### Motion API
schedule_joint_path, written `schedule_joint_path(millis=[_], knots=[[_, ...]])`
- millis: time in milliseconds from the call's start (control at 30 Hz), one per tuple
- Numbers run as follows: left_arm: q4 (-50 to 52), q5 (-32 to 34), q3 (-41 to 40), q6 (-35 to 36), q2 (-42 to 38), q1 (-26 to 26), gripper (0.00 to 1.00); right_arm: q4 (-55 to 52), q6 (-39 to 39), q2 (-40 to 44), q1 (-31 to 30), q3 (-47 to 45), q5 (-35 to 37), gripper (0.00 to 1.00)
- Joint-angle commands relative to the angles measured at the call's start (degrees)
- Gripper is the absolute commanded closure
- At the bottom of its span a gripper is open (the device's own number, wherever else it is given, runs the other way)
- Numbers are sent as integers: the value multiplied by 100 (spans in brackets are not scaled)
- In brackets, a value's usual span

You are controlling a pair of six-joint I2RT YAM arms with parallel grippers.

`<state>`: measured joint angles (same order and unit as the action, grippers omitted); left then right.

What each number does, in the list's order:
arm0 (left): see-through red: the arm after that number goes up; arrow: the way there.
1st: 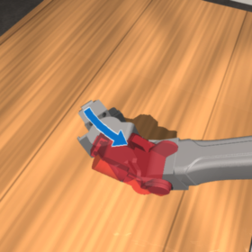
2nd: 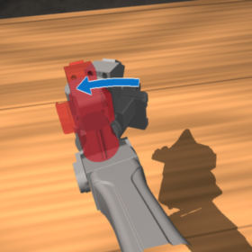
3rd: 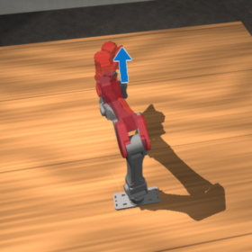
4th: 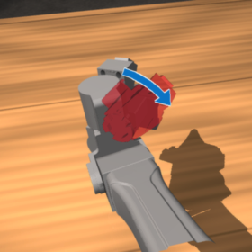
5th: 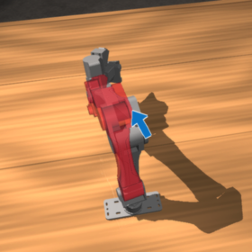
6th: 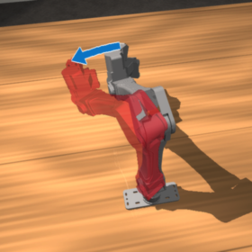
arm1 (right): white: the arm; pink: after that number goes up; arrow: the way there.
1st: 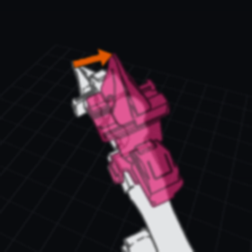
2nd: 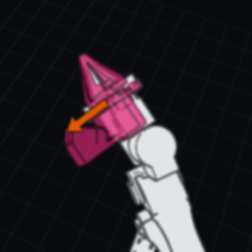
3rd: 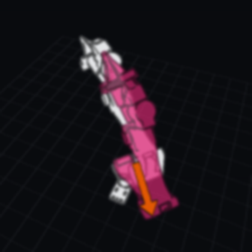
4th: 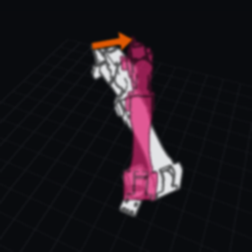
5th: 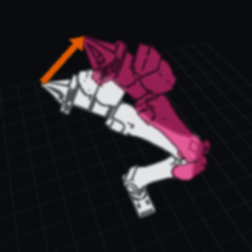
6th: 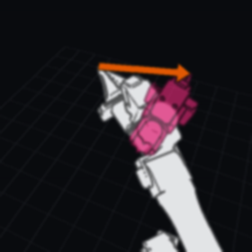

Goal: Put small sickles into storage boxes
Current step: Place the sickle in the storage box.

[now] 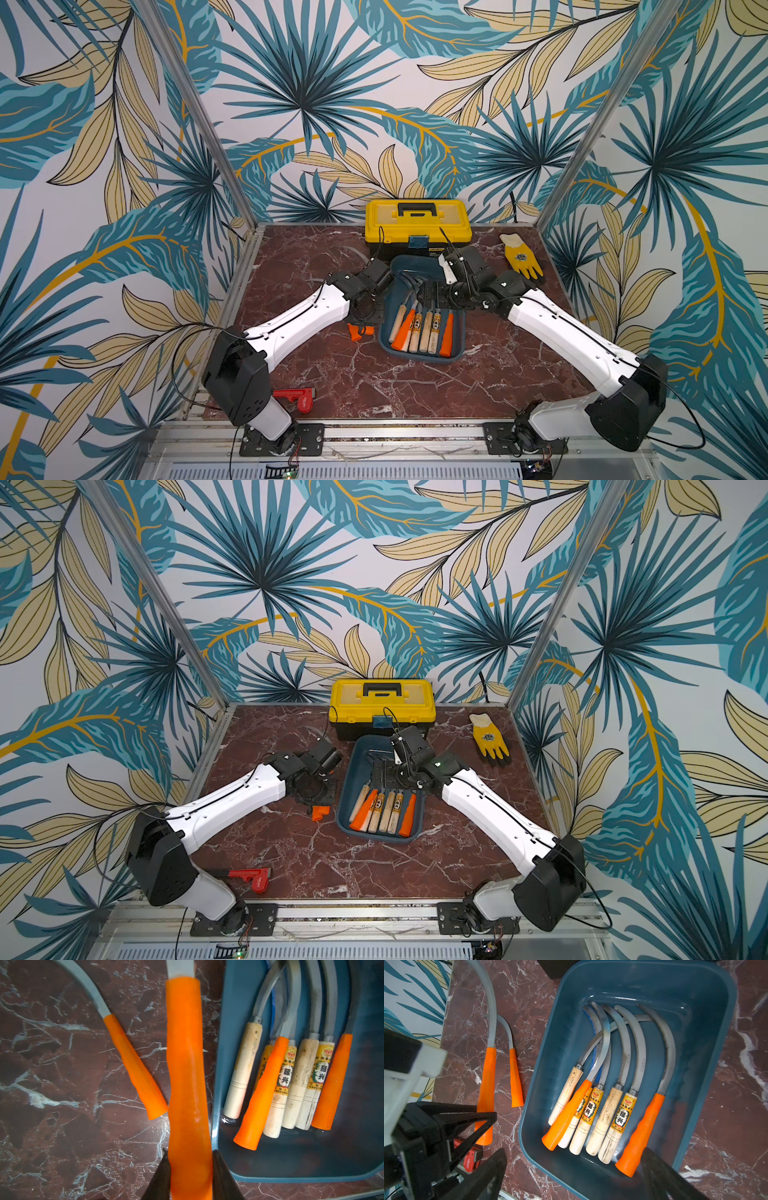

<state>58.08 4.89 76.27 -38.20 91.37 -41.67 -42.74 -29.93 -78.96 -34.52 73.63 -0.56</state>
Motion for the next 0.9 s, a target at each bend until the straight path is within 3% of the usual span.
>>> schedule_joint_path(millis=[0, 433, 867], knots=[[-16, -30, 263, -43, 177, -242, 94, -291, 67, 267, 23, -221, 324, 1], [-25, -347, 1205, -83, 1208, -938, 94, -794, 40, 1397, 150, -835, 793, 1], [-33, -675, 2196, -6, 2308, -1159, 94, -1497, -120, 2394, 295, -1210, 1144, 1]])
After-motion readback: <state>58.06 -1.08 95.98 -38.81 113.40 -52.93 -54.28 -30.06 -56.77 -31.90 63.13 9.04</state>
